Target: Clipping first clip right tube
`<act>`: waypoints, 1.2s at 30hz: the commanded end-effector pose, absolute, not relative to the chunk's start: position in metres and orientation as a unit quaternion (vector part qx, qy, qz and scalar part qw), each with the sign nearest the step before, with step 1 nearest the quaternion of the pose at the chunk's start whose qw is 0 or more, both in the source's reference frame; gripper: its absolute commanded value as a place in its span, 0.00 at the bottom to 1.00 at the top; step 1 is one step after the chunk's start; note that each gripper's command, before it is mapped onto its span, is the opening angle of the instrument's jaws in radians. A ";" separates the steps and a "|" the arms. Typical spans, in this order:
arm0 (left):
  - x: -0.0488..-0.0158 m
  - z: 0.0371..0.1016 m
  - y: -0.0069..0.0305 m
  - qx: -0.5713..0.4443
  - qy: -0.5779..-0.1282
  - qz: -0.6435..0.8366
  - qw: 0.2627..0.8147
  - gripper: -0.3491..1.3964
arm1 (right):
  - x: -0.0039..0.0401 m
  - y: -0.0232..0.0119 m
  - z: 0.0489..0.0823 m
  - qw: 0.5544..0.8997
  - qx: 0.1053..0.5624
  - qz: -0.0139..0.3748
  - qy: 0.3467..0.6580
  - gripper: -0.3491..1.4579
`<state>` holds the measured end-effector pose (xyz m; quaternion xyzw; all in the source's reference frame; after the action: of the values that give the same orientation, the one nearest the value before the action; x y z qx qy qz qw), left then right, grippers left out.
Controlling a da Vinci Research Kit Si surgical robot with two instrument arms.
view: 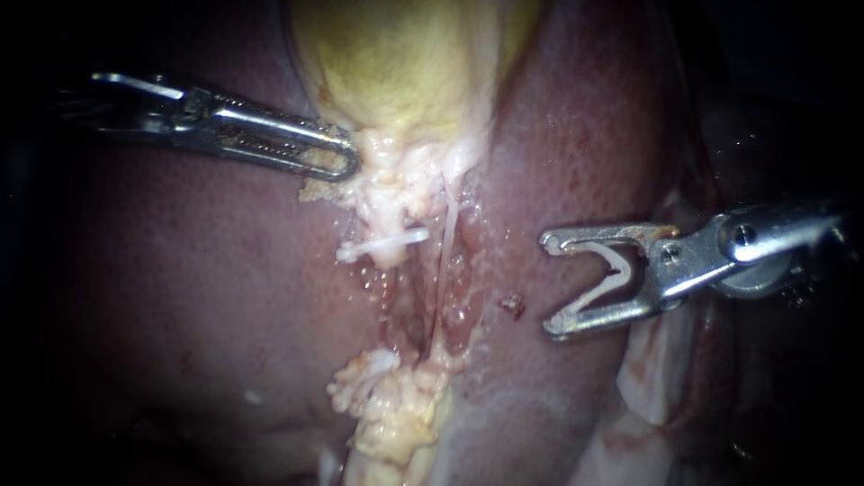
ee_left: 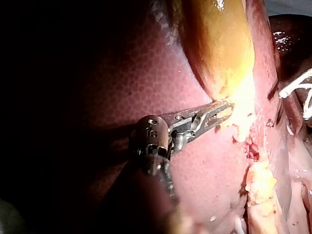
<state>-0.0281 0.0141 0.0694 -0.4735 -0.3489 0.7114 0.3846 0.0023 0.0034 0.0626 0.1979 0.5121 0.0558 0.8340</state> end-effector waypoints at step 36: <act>-0.0192 0.0581 0.0173 -0.501 -0.327 0.697 0.396 0.00 | 0.0138 0.0008 0.0684 0.792 0.282 0.119 0.528 0.47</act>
<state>-0.0192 0.0173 0.0581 -0.5013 -0.3266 0.6966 0.3960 0.0145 0.0007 0.0690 0.2875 0.5320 0.1237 0.7868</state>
